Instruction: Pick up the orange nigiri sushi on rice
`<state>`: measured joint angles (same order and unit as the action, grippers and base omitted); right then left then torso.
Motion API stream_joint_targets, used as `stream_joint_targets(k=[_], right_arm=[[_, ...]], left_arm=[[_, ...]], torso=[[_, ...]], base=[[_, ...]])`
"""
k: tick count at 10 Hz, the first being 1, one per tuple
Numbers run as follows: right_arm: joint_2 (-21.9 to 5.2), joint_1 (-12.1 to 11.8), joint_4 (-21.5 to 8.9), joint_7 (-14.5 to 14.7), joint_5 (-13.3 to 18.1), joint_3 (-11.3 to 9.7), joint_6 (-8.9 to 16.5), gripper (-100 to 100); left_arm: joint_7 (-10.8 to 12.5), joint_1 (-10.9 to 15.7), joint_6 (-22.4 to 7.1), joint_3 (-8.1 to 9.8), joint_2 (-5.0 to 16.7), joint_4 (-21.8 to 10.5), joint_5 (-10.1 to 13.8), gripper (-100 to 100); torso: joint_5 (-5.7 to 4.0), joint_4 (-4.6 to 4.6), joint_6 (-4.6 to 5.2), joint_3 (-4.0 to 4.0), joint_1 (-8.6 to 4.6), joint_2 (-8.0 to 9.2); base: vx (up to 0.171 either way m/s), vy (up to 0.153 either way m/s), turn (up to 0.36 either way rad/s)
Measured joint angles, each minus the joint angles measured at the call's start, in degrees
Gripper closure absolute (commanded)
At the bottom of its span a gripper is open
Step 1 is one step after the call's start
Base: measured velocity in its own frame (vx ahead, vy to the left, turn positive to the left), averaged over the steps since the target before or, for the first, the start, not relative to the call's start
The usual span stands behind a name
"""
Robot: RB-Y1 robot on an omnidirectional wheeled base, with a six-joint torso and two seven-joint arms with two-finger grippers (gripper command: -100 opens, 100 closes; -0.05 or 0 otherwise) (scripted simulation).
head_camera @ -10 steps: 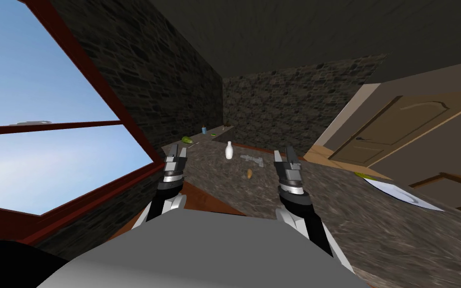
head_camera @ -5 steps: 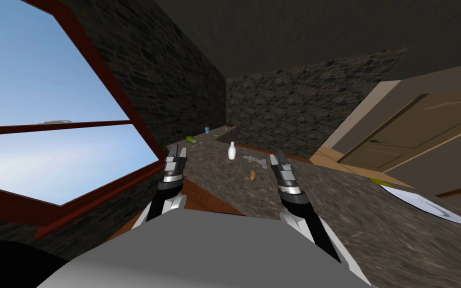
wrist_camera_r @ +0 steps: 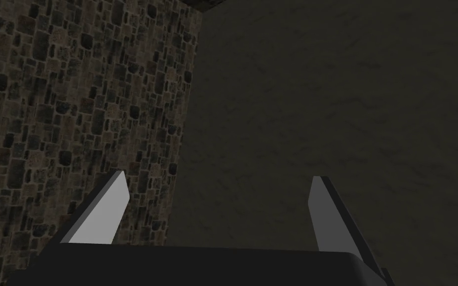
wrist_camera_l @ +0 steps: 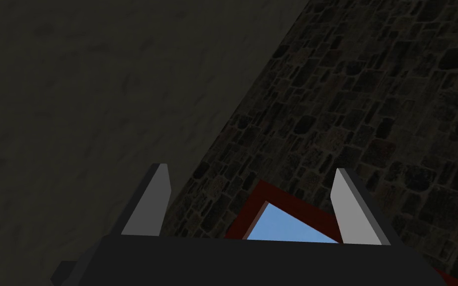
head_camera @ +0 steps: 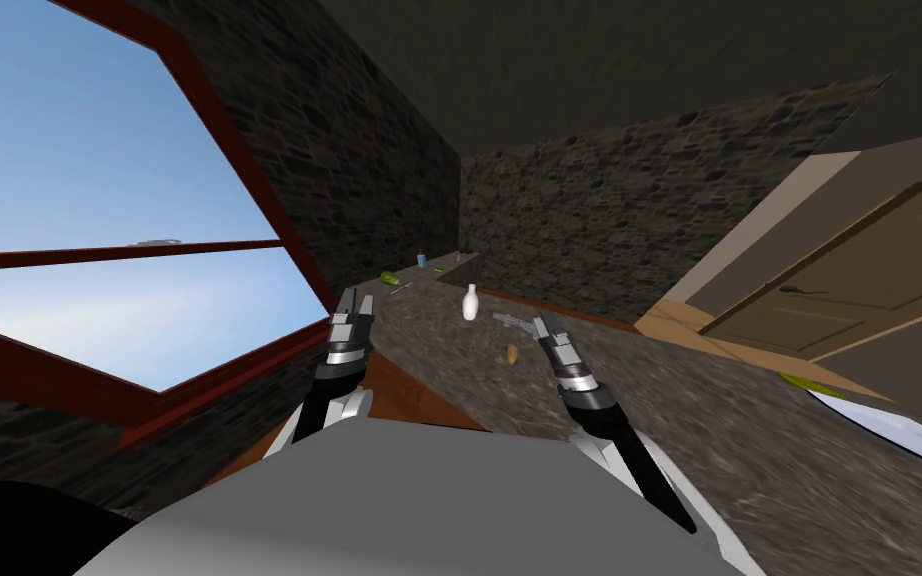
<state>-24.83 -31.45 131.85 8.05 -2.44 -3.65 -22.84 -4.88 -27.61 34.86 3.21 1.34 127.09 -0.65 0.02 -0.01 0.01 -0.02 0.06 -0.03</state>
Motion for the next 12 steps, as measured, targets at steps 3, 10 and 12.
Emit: stream_joint_targets(k=[3, 10, 12], right_arm=[[-4.98, -1.01, -1.28, 0.02, -0.54, 0.27, 2.61, -100], [-16.89, -2.45, -4.29, 0.19, -1.91, 0.63, 8.94, -100], [-20.41, -2.65, -5.58, 0.13, -2.53, 0.71, 10.74, -100]], left_arm=[[0.00, 0.00, 0.00, 0.00, 0.00, 0.00, 0.00, 0], [0.00, 0.00, 0.00, 0.00, 0.00, 0.00, 0.00, 0], [0.00, 0.00, 0.00, 0.00, 0.00, 0.00, 0.00, 0]], torso=[[0.00, 0.00, -0.01, 0.00, 0.01, -0.01], [0.00, 0.00, 0.01, 0.00, 0.00, 0.00], [0.00, 0.00, 0.01, -0.01, -0.01, -0.01]], base=[[0.011, 0.019, 0.098], [0.010, 0.020, 0.106], [0.012, 0.023, 0.103]])
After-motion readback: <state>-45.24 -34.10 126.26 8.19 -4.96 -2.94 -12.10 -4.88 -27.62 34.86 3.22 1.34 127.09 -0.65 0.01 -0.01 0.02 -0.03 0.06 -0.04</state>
